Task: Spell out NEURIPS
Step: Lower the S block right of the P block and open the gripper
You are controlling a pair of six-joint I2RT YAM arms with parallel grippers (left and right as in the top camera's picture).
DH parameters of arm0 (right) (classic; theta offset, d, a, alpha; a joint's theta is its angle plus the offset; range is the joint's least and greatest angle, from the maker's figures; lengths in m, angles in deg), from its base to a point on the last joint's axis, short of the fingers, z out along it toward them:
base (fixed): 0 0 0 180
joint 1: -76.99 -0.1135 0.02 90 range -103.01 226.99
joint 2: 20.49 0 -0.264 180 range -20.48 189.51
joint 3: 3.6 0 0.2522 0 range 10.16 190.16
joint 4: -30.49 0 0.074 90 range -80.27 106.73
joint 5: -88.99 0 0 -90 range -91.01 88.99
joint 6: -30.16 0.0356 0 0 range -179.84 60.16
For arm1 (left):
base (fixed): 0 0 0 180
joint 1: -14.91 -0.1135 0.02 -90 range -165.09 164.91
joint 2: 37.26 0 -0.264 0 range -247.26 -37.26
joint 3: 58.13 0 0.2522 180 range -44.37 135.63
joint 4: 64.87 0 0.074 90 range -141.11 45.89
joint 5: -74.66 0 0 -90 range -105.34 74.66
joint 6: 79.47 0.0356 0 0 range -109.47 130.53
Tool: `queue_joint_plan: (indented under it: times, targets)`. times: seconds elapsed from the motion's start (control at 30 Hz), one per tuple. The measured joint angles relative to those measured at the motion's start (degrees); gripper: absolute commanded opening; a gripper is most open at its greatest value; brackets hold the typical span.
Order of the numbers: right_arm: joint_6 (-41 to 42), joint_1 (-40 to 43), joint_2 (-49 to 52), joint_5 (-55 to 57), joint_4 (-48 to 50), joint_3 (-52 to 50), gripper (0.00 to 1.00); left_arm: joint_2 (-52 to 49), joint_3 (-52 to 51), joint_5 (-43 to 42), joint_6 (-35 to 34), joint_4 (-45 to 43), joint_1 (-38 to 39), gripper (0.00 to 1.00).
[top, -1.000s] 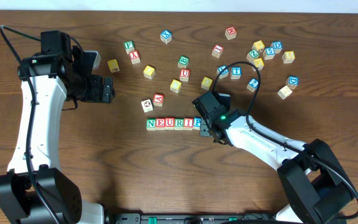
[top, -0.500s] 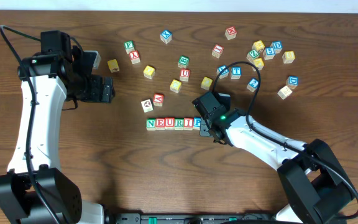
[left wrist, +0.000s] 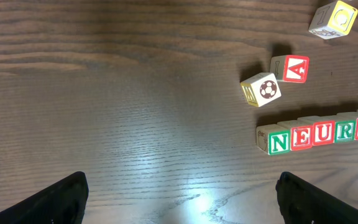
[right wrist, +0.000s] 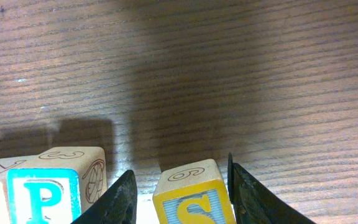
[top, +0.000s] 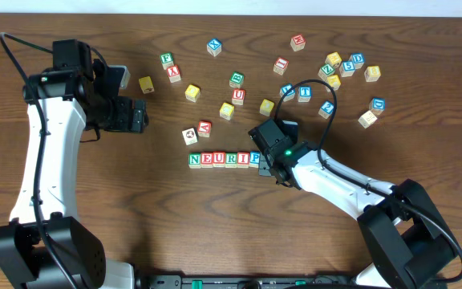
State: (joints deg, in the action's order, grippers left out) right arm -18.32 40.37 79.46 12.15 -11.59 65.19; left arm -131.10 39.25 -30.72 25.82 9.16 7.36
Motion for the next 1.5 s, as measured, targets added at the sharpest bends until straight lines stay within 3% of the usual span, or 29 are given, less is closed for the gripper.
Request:
queue_joint_plan:
  times: [0.7, 1.3, 1.5]
  targets:
    - [1.01, 0.0, 0.02, 0.39, 4.37, -3.04, 0.46, 0.0, 0.0, 0.0, 0.0, 0.0, 0.0, 0.94]
    - [-2.08, 2.8, 0.02, 1.11, 4.13, 0.28, 0.48, 0.0, 0.0, 0.0, 0.0, -0.02, 0.0, 0.95]
    - [-3.67, 4.52, 0.02, 2.36, 3.85, 1.38, 0.43, 0.0, 0.0, 0.0, 0.0, 0.0, 0.0, 0.95]
